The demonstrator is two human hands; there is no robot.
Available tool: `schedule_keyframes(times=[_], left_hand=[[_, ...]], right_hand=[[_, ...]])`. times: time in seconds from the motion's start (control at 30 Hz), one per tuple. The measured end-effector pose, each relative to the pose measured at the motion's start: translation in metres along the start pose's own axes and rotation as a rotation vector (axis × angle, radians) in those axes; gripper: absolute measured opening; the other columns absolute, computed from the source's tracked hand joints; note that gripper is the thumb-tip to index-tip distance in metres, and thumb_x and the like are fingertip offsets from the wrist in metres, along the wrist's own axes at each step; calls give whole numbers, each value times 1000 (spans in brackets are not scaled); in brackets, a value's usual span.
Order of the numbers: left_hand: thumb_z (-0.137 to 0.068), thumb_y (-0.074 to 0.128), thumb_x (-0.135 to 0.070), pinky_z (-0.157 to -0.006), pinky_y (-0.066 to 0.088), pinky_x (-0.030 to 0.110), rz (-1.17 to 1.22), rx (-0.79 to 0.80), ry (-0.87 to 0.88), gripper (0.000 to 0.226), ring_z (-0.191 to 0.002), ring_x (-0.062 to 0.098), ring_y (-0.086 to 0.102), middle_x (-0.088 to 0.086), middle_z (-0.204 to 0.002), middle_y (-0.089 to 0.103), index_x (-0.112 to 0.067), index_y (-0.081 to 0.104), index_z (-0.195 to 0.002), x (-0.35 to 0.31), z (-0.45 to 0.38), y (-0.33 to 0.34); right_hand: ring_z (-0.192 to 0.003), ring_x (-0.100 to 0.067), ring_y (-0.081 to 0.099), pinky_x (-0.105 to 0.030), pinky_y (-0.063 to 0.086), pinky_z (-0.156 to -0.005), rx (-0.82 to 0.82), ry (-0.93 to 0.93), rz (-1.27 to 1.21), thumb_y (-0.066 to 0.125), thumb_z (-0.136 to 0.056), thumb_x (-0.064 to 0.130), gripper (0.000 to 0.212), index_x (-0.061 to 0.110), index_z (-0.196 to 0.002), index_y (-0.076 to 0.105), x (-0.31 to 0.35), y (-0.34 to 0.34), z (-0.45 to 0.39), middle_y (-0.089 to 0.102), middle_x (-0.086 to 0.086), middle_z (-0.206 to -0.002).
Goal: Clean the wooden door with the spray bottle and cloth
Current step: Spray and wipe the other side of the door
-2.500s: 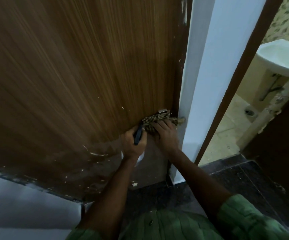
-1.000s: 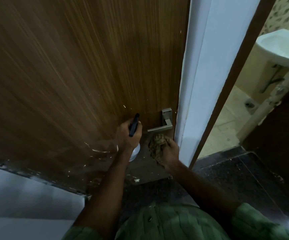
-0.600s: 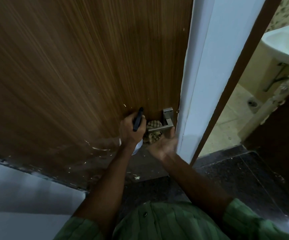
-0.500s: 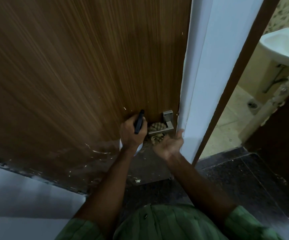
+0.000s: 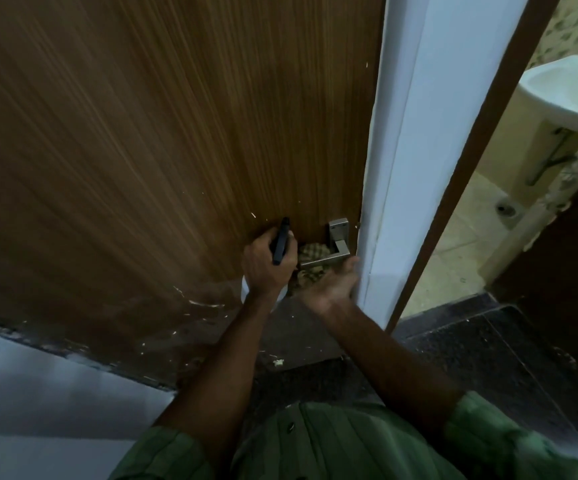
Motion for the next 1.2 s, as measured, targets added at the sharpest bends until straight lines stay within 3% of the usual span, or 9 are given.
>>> schedule_keyframes(times=[0.3,0.43,0.57,0.63,0.7,0.8,0.93,1.07,1.2], left_hand=[[-97,71,-18,-50,26,9,10,-1,5,37,-45,3,48,-16,-53,43,-28,53,-67,5,-1,2],[-98,69,-21,-51,28,8,39,16,13,34,-47,3,50,-16,-55,46,-27,55,-68,5,0,2],[-97,72,-15,-53,29,7,31,-1,-12,30,-50,1,51,-13,-57,49,-17,63,-68,10,-1,4],[-98,70,-19,-53,29,8,58,-17,-31,30,-50,3,51,-15,-56,48,-17,62,-69,10,-1,2],[-97,70,-18,-53,30,7,61,-21,-32,29,-51,2,52,-14,-57,49,-21,60,-70,8,-4,1],[-96,72,-20,-53,31,7,53,-39,-51,28,-52,1,53,-12,-57,51,-20,62,-70,8,-7,0],[-95,71,-23,-52,31,10,58,-40,-50,27,-48,4,50,-10,-57,54,-14,65,-70,7,-10,0],[-97,73,-16,-53,33,8,56,-18,-34,26,-51,5,53,-14,-58,52,-19,63,-73,3,-13,0],[-97,74,-13,-55,35,6,45,-28,-47,23,-57,-2,57,-17,-60,51,-16,67,-76,3,-14,1]], right_hand=[[-135,-41,53,-56,29,-122,-1,-63,31,41,-88,82,87,18,-145,54,6,5,4,59,-19,-144],[-122,-35,65,-52,52,-102,-90,-183,436,41,-94,77,74,21,-139,58,28,-4,21,68,-15,-132],[-110,-20,68,-39,59,-92,-336,-579,1002,66,-100,31,20,23,-118,67,63,-24,48,72,2,-113],[-105,-11,67,-21,56,-85,-296,-871,1208,70,-98,25,20,24,-117,66,80,-2,67,70,9,-108],[-106,-9,62,-19,50,-88,-233,-1155,1456,74,-94,23,28,21,-120,66,90,31,80,66,6,-115],[-114,-26,53,-37,44,-97,-122,-1360,1889,79,-83,15,37,13,-119,69,73,68,72,60,-10,-123],[-123,-31,48,-59,29,-112,13,-1440,2272,68,-84,34,35,22,-116,65,51,81,50,58,-6,-124],[-127,-36,49,-64,31,-115,142,-1381,2368,61,-88,21,35,22,-123,63,42,80,39,57,-8,-129],[-122,-33,54,-43,48,-99,320,-1497,2014,59,-95,24,28,14,-119,69,50,105,73,59,-12,-130]])
Point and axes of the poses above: each hand's wrist, its own z-axis away from the middle knuckle, its own y-axis out of the palm, x = y × z, the point moved 10 cm from there along -z, towards the middle knuckle
